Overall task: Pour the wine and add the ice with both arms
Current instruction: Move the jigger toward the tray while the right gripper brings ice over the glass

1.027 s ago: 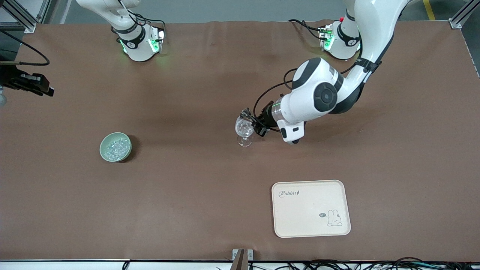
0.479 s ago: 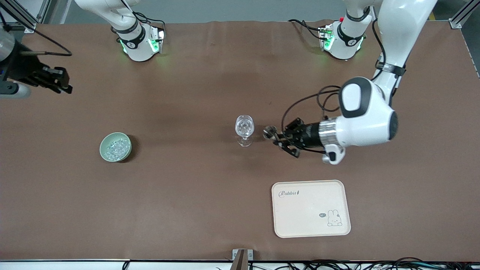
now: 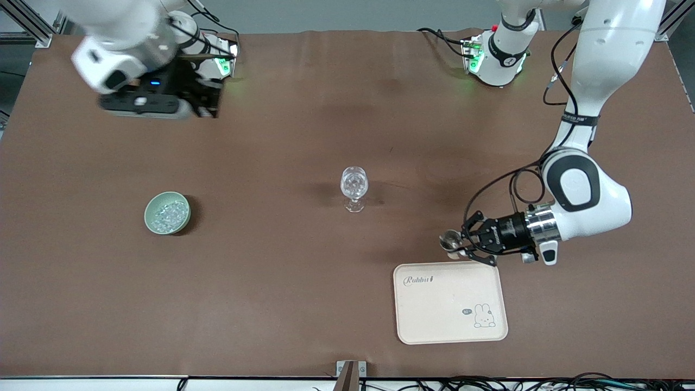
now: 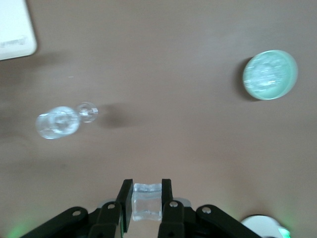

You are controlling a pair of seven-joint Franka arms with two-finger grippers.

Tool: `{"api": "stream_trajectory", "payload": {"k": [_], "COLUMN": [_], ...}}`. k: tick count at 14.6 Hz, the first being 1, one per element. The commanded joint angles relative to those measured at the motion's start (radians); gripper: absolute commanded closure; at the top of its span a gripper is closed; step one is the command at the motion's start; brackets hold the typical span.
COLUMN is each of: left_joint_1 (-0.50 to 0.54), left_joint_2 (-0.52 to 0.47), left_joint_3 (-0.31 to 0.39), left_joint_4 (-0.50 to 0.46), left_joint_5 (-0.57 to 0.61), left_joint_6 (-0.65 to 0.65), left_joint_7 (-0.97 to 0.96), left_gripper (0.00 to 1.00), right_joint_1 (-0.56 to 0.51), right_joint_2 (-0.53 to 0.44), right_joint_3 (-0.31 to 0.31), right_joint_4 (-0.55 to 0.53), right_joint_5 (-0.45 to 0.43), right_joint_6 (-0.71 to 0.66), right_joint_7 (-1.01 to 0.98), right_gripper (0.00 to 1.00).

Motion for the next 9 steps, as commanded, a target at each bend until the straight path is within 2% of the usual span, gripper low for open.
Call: {"api": "stream_trajectory", "payload": {"k": [1,3,4,7,9], "left_joint_1": [-0.001,-0.001,-0.001,0.0,0.002], "left_joint_2": [0.078,0.11,0.129,0.218,0.261], "left_joint_3": [0.05,0.056,0.062,0.108,0.111], "left_joint_4": [0.018,0.019,0.021,0.062,0.094], "left_joint_5": [-0.185,-0.226,-0.259,-0.329,-0.383], "left_joint_6": [-0.004,-0.003,-0.004,-0.019,-0.041], "left_joint_7": [0.09,0.111,0.119,0.156,0.162], "left_gripper": [0.98,0.98,0.98,0.97,0.97], "right_joint_1": [0.099,0.162,0.19,0.241,0.256], "right_joint_2": [0.116,0.186,0.218,0.297,0.358], "right_joint_3": [-0.014,-0.014,-0.016,-0.017,-0.017], "right_joint_4": [0.068,0.068,0.07,0.068,0.068], "right_joint_5": [0.03,0.099,0.103,0.091,0.053], "right_joint_6": [0.105,0.177,0.223,0.37,0.465], "right_joint_7": [0.122,0.162,0.201,0.267,0.272], "right_gripper": [1.0,1.0,1.0,1.0,1.0]}}
